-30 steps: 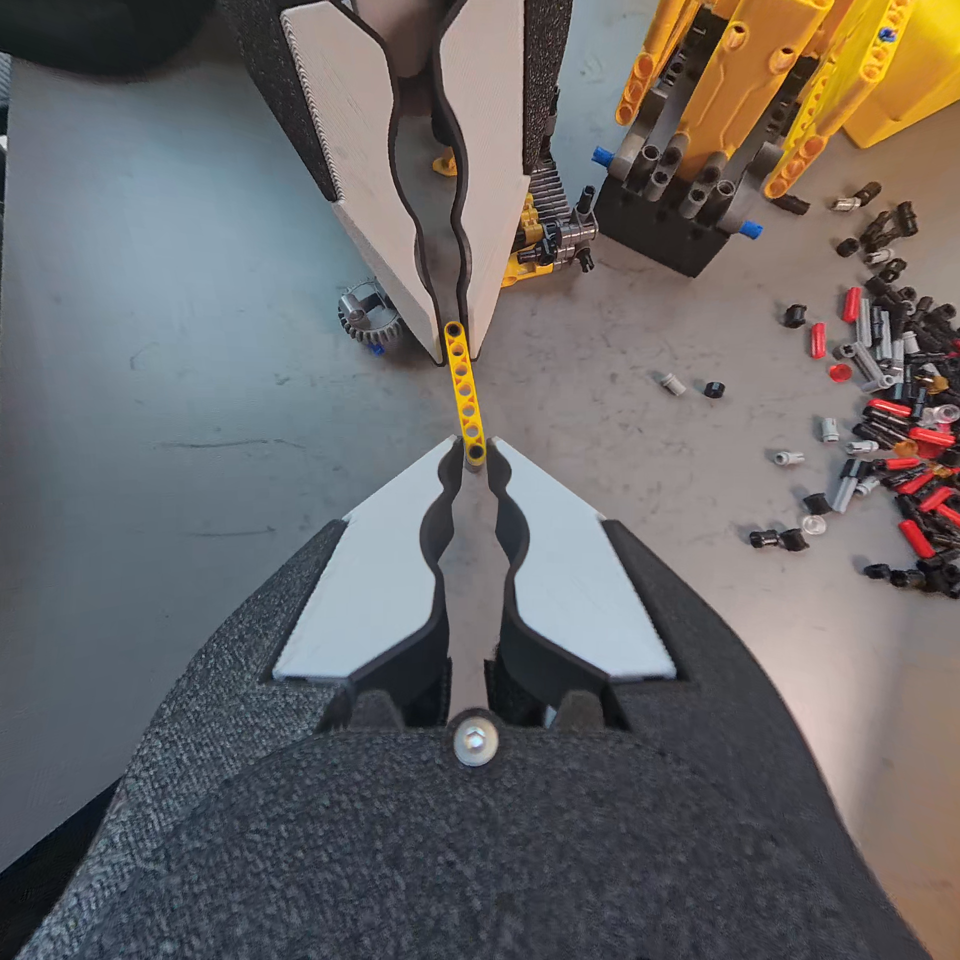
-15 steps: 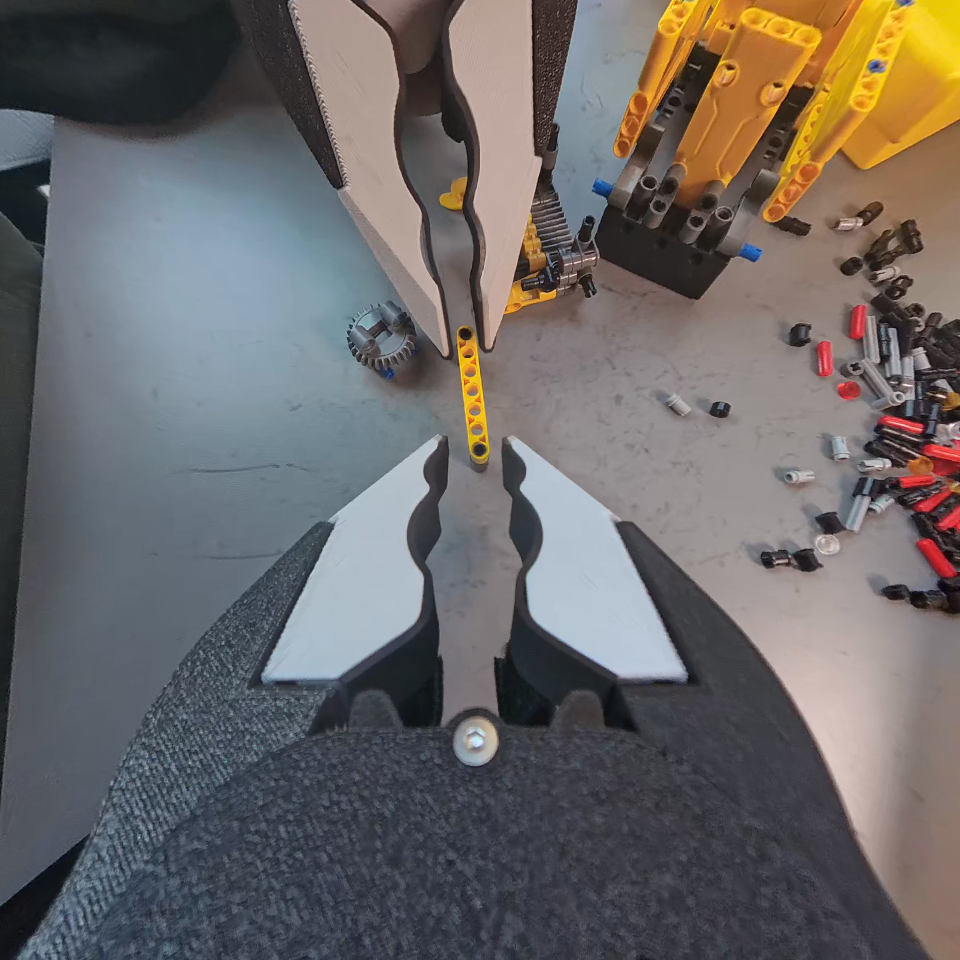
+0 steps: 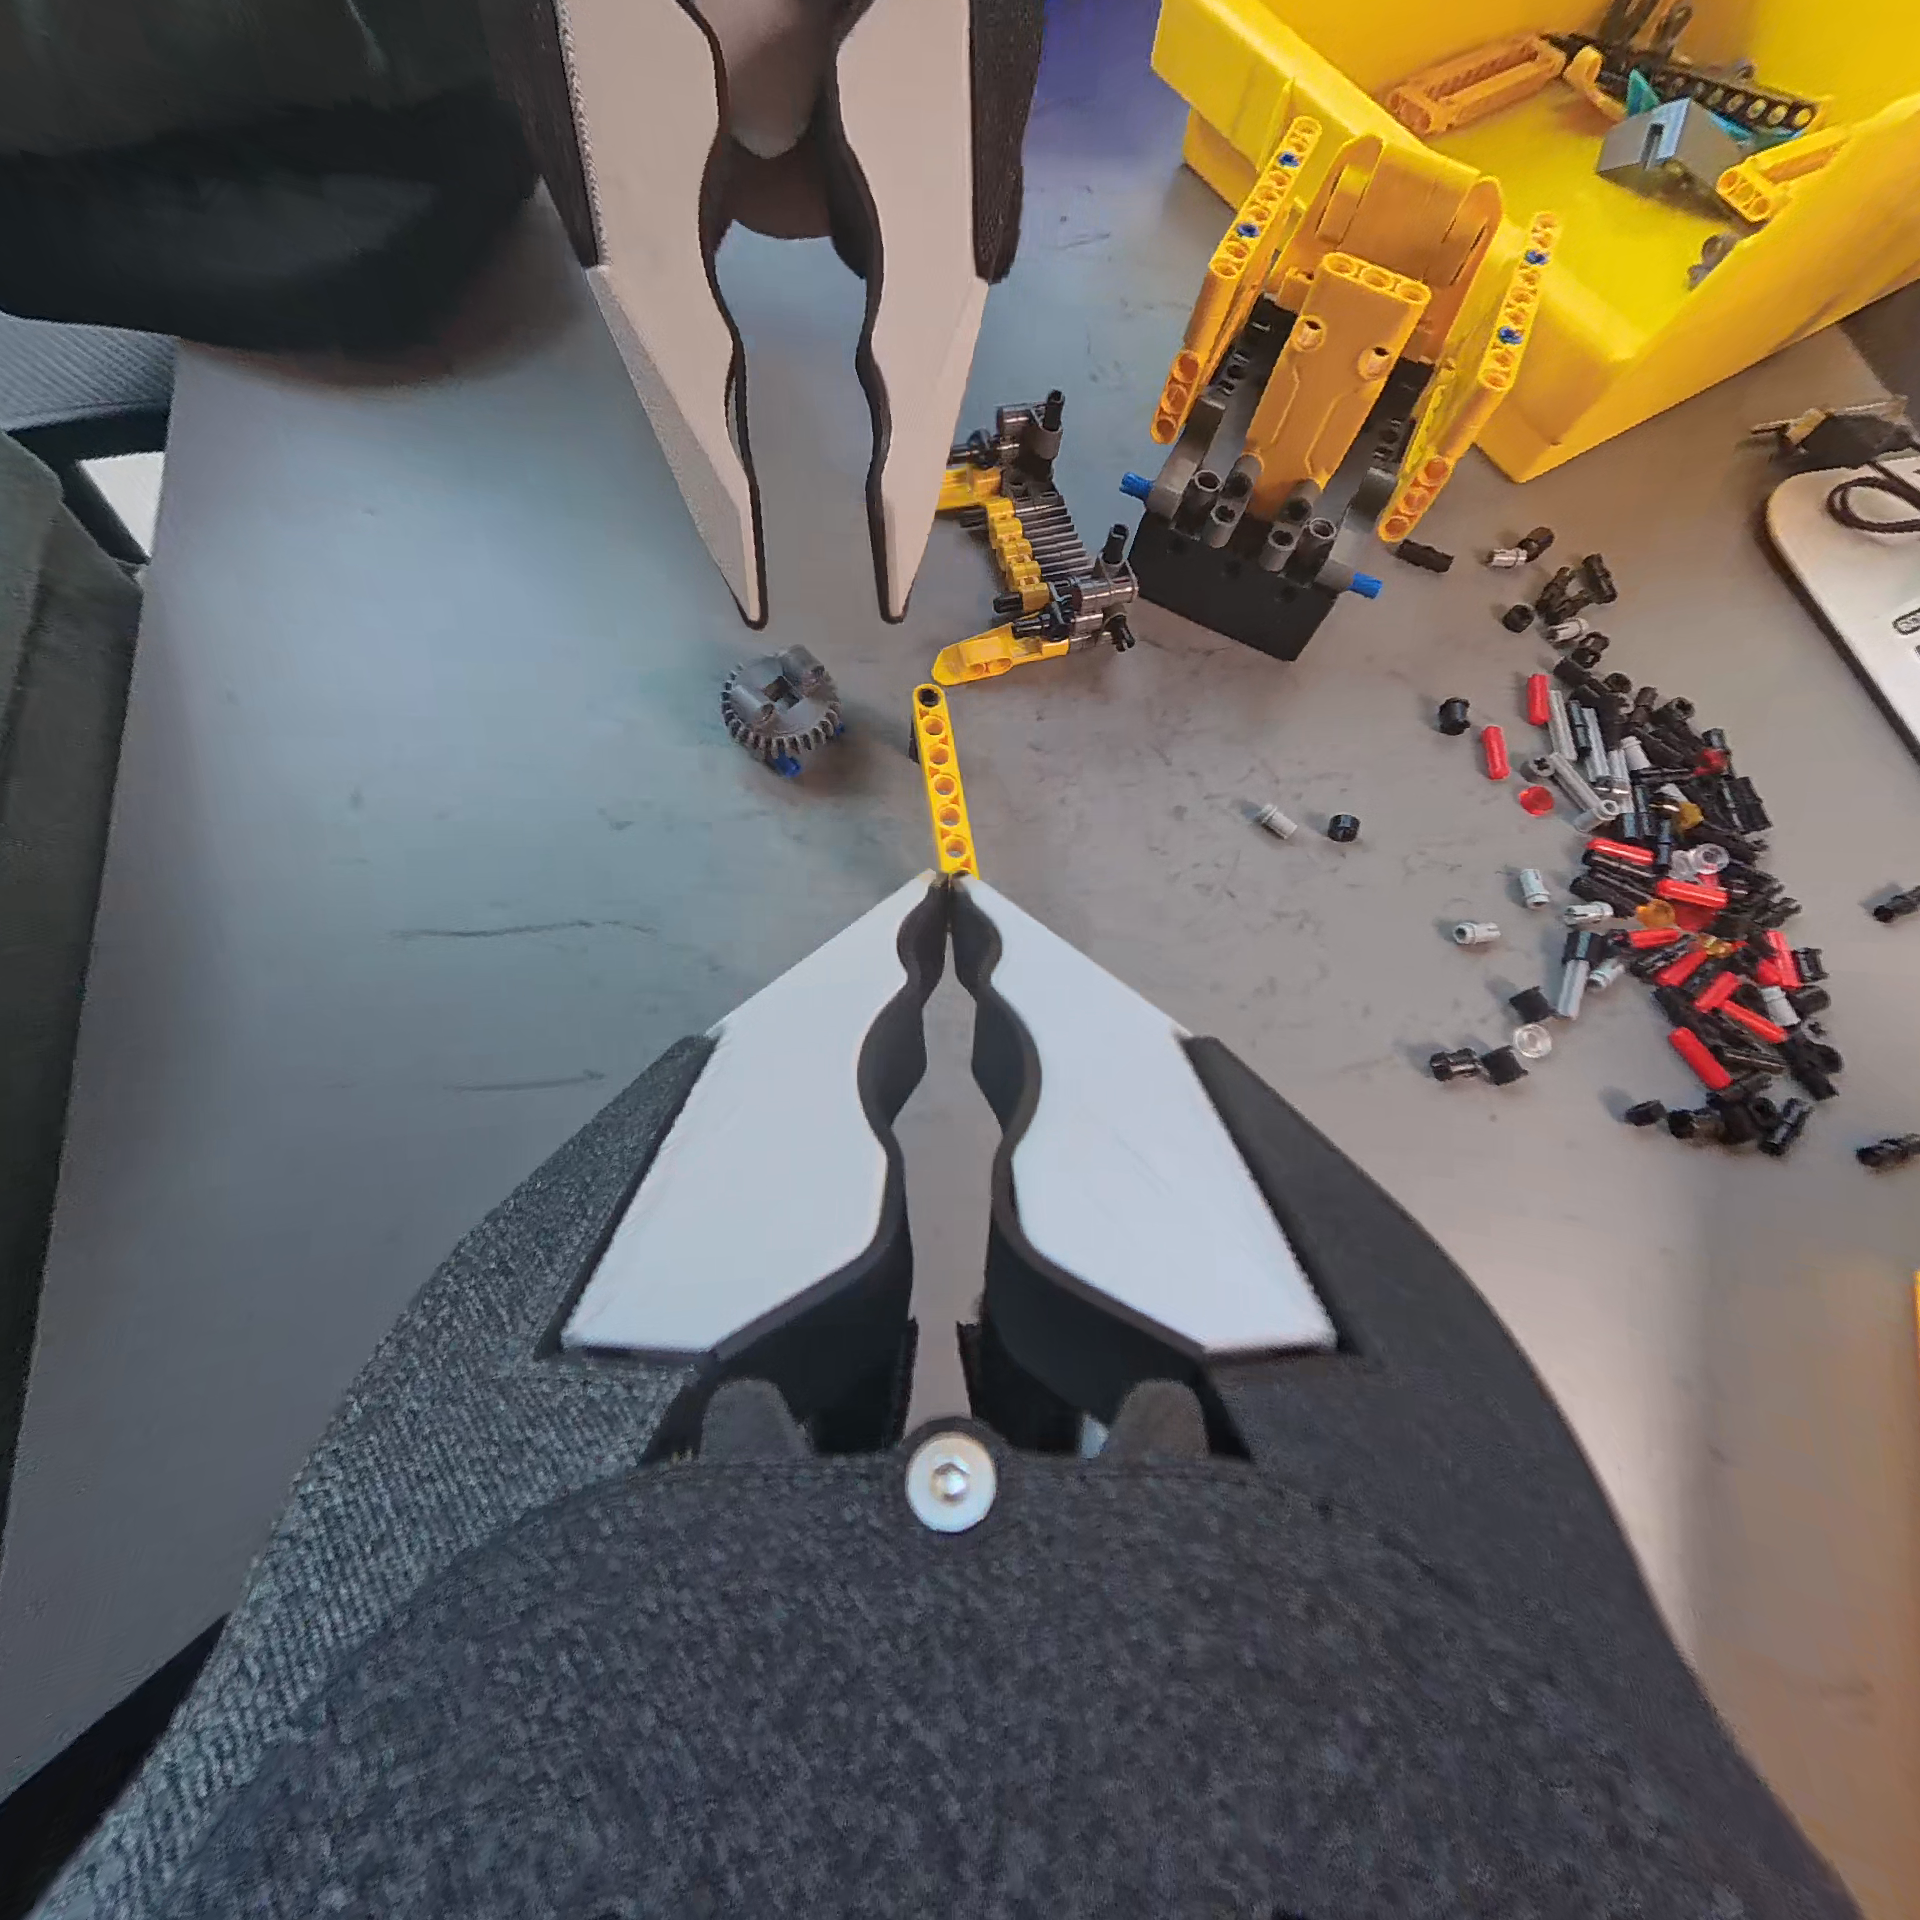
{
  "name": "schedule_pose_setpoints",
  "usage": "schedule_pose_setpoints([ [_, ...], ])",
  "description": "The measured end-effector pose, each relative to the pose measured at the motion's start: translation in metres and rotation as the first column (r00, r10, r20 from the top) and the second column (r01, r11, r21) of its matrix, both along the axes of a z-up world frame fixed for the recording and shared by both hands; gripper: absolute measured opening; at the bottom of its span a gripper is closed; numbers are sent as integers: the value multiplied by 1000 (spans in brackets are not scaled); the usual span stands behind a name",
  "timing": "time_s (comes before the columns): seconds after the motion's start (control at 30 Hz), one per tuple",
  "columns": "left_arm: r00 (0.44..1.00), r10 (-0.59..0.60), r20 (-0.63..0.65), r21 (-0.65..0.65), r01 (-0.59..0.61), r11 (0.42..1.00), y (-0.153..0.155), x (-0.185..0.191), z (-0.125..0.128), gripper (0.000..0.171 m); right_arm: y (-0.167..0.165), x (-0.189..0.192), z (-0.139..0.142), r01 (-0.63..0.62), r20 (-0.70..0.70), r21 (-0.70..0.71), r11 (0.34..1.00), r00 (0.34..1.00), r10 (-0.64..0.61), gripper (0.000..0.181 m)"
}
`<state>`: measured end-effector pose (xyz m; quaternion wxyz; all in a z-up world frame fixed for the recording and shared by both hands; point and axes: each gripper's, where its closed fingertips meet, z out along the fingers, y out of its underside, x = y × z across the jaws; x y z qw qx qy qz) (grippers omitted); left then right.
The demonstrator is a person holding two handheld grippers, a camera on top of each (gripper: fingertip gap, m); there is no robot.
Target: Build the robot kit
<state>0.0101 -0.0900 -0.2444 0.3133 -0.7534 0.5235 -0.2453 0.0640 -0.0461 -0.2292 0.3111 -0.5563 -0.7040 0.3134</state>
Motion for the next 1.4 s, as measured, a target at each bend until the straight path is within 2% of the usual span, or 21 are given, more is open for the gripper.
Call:
schedule_pose_setpoints([
  [0.17, 999, -27, -38, -52, 25, 998, -12, 2, -19, 30, -22, -3, -8, -65, 26, -19, 998, 998, 66, 0],
  [0.23, 999, -31, -31, -56, 29, 998, -12, 5, -20, 34, -32, -7, -13, -93, 38, -20, 995, 995, 94, 10],
  [0.3, 999, -26, -43, -30, 25, 999, -9, 6, -21, 32, -39, -11, -18, -115, 56, -11, 993, 992, 116, 17],
  [0.43, 999, -31, -39, -30, 30, 999, -9, 11, -22, 28, -46, -19, -23, -143, 64, 41, 989, 988, 140, 17],
  [0.5, 1000, -28, 13, -39, 28, 999, -8, 15, -18, 28, -44, -22, -24, -137, 61, 76, 988, 989, 132, 18],
  [0.6, 985, -29, 170, -62, 40, 997, -10, 21, 3, 28, -44, -24, -16, -123, 15, 74, 990, 992, 122, 25],
  [0.73, 887, -31, 461, -141, 107, 984, -18, 29, 48, 28, -48, -27, 19, -123, -172, 89, 988, 976, 137, 29],
  [0.83, 813, -24, 582, -178, 156, 972, -22, 30, 69, 27, -55, -25, 49, -119, -303, 149, 982, 940, 160, 28],
  [1.0, 790, -12, 613, -217, 184, 959, -25, 35, 75, 28, -63, -21, 68, -81, -358, 322, 943, 912, 201, 28],
  [1.07, 793, -4, 609, -238, 187, 953, -26, 37, 73, 27, -66, -22, 64, -86, -310, 409, 908, 923, 227, 28],
  [1.17, 802, 32, 597, -278, 170, 945, -22, 39, 69, 27, -60, -23, 55, -79, -211, 565, 821, 949, 236, 21],
  [1.2, 804, 41, 593, -284, 161, 945, -21, 39, 68, 27, -59, -24, 53, -81, -199, 562, 823, 953, 230, 20],
  [1.27, 809, 50, 585, -266, 133, 955, -17, 37, 67, 27, -55, -24, 53, -76, -227, 468, 880, 953, 203, 20],
  [1.33, 814, 47, 579, -210, 93, 973, -13, 33, 71, 33, -45, -23, 54, -57, -291, 267, 962, 947, 137, 19],
  [1.4, 842, 51, 537, -118, 15, 993, -4, 28, 71, 33, -33, -22, 55, -45, -340, 51, 998, 939, 60, 19],
])
